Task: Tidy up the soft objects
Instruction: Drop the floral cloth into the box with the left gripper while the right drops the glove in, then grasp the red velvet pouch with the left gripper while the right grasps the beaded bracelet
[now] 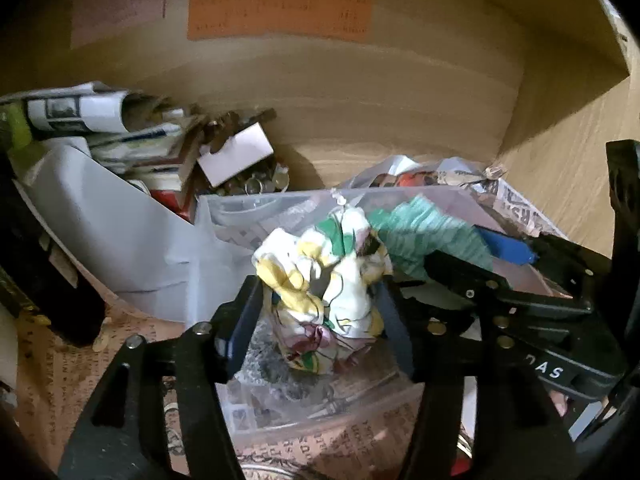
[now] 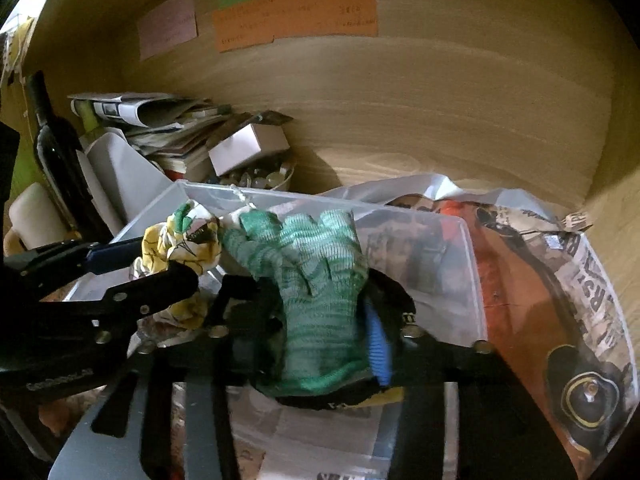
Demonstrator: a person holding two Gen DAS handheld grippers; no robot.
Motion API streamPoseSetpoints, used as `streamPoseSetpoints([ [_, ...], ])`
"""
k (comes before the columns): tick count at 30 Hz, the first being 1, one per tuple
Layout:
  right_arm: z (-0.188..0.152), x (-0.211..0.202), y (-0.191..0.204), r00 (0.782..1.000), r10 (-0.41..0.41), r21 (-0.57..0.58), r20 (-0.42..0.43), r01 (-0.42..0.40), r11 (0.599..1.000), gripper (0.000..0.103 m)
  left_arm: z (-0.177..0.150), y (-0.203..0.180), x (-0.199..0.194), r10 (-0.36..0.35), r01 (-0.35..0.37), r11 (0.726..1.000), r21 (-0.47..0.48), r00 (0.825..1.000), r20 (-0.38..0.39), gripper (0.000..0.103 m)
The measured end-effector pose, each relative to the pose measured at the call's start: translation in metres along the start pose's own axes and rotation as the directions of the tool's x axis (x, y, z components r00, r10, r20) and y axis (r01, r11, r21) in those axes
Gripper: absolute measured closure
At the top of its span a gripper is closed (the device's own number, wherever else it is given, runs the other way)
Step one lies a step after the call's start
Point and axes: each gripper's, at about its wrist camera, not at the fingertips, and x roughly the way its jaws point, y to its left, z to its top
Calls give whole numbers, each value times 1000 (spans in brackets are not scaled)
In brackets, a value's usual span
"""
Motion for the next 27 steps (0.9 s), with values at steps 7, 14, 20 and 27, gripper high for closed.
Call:
streamPoseSetpoints([
  [7,4,-43,0,993,-19,2,117,19,1000,23,3,-4,-39,15,-16,1000,7,996,88,39],
  [14,-6,-91,-5,979,-50,-9,198,53,999,12,-7,-15,-77,37,-42,999,23,983,179,4],
  [20,-34,-113,-15,977,-90,3,195,92,996,4,-27,-28,-87,30,-38,998,49,988,151,2],
  [27,-69,-114,-26,986,-126,18,112,124,992,3,-64,-44,-69,-42,42,998,46,999,7,1],
])
